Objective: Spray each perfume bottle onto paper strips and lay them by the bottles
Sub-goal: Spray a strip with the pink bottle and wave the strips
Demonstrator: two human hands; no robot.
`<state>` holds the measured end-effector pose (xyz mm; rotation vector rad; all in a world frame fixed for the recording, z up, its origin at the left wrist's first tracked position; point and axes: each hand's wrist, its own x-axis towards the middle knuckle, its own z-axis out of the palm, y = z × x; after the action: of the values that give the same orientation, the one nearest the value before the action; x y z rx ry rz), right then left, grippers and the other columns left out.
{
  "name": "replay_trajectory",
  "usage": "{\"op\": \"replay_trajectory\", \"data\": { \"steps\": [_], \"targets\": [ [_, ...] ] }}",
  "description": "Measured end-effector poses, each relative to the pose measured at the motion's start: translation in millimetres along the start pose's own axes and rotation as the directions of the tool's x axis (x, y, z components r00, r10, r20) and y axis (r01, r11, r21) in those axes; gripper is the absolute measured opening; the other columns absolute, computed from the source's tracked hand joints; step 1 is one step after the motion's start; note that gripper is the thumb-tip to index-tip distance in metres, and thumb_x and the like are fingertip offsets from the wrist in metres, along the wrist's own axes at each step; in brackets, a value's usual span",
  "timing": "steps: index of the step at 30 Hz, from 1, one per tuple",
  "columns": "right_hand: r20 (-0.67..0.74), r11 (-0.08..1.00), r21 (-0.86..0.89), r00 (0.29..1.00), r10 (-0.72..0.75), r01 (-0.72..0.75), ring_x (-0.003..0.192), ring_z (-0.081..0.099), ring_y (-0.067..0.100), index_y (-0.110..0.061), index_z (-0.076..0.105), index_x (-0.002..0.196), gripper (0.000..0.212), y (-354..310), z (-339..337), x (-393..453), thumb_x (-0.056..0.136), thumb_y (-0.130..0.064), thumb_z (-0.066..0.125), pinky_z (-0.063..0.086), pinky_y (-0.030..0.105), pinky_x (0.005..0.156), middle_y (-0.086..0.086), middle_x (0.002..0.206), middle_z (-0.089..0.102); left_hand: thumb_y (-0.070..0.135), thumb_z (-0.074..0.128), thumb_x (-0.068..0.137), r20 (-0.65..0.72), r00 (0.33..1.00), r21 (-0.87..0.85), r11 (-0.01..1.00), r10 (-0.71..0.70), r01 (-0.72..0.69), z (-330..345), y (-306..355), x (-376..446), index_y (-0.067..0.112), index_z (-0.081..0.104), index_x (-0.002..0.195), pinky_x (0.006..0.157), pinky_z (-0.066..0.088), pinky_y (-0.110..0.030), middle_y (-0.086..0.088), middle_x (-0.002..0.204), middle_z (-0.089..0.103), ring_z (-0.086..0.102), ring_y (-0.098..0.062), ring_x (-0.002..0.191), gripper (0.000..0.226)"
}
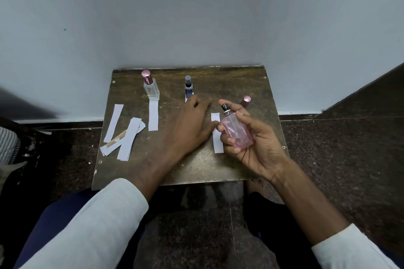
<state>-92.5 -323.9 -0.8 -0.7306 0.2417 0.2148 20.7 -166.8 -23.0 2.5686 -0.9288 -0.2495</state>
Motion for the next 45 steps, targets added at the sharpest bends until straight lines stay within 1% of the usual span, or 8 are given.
{"op": "replay_trajectory", "data": {
  "steps": [14,18,23,29,33,36,41,45],
  "targets": [
    [-0.049,0.997,0.064,0.998,-0.047,0.050,0.050,0.044,0.010,-0.021,0.058,0.142,0.046,-4.2,-14.8,-6.3,0.096,-0.023,0.056,0.029,0.017,0.037,0.016,0.090,0.061,0.044,0.072,0.099,-0.003,0.999,-0.045,0.998,-0.032,0.032,1.9,7.8,10.0,0.031,0.065,0.117,0.083,0.057,-0.038,0.007,0.120,0.057,0.060,-0.013,0.098,0.023],
    [-0.156,0.982,-0.157,0.979,-0.128,0.104,0.050,0.042,0.012,-0.023,0.059,0.142,0.040,-3.4,-11.6,-5.7,0.103,-0.020,0.049,0.027,0.018,0.039,0.012,0.087,0.062,0.036,0.070,0.102,-0.053,0.999,-0.203,0.979,-0.010,-0.001,1.1,8.5,11.2,0.030,0.068,0.104,0.068,0.046,-0.025,0.015,0.095,0.066,0.059,0.000,0.075,0.006],
    [-0.287,0.894,-0.423,0.914,-0.288,0.149,0.055,0.043,0.016,-0.027,0.063,0.133,0.034,-1.5,-0.9,-4.5,0.105,-0.010,0.057,0.029,0.020,0.044,0.015,0.103,0.061,0.024,0.069,0.105,-0.084,0.993,-0.567,0.823,-0.082,0.020,-4.5,9.6,5.6,0.018,0.067,0.107,0.071,0.058,-0.017,0.009,0.089,0.076,0.074,-0.001,0.079,0.007],
    [-0.274,0.630,-0.766,0.822,-0.500,0.129,0.067,0.062,0.010,-0.043,0.061,0.127,0.040,3.8,5.8,-3.6,0.100,-0.015,0.071,0.047,0.027,0.057,-0.004,0.092,0.074,0.020,0.069,0.105,-0.141,0.978,-0.735,0.678,-0.152,-0.001,-14.2,3.0,-7.4,0.010,0.067,0.107,0.071,0.066,-0.031,-0.001,0.081,0.077,0.079,-0.015,0.075,0.011],
    [-0.247,0.665,-0.737,0.867,-0.433,0.122,0.070,0.068,0.017,-0.040,0.062,0.127,0.047,9.4,17.0,-1.4,0.094,-0.012,0.080,0.049,0.023,0.052,0.005,0.091,0.075,0.019,0.070,0.105,-0.175,0.967,-0.758,0.652,-0.184,-0.013,-20.3,-4.4,-12.6,0.010,0.068,0.109,0.071,0.067,-0.036,-0.002,0.081,0.076,0.079,-0.017,0.075,0.009],
    [-0.215,0.653,-0.746,0.882,-0.419,0.129,0.062,0.061,0.012,-0.036,0.063,0.126,0.047,16.0,25.9,2.0,0.093,-0.008,0.079,0.046,0.024,0.051,-0.006,0.078,0.072,0.017,0.071,0.104,-0.188,0.960,-0.763,0.646,-0.209,-0.009,-25.1,-9.3,-14.7,0.010,0.070,0.113,0.070,0.067,-0.035,-0.003,0.081,0.078,0.079,-0.015,0.074,0.012],
    [-0.252,0.705,-0.696,0.874,-0.416,0.135,0.065,0.055,0.021,-0.037,0.063,0.125,0.045,20.5,32.8,9.5,0.093,-0.009,0.079,0.046,0.029,0.050,-0.006,0.075,0.071,0.023,0.076,0.100,-0.021,0.969,-0.866,0.488,-0.248,0.106,-27.7,-11.3,-16.5,0.016,0.072,0.124,0.078,0.067,-0.034,-0.007,0.085,0.082,0.080,-0.017,0.081,0.025],
    [-0.184,0.473,-0.874,0.828,-0.530,0.109,0.075,0.071,0.013,-0.045,0.061,0.126,0.047,22.3,27.9,14.2,0.092,-0.019,0.081,0.061,0.037,0.068,-0.008,0.090,0.075,0.024,0.077,0.100,-0.029,0.960,-0.846,0.519,-0.279,0.125,-21.6,-17.3,-16.4,0.011,0.079,0.105,0.080,0.067,-0.036,-0.003,0.089,0.083,0.081,-0.020,0.083,0.015]
  ]
}}
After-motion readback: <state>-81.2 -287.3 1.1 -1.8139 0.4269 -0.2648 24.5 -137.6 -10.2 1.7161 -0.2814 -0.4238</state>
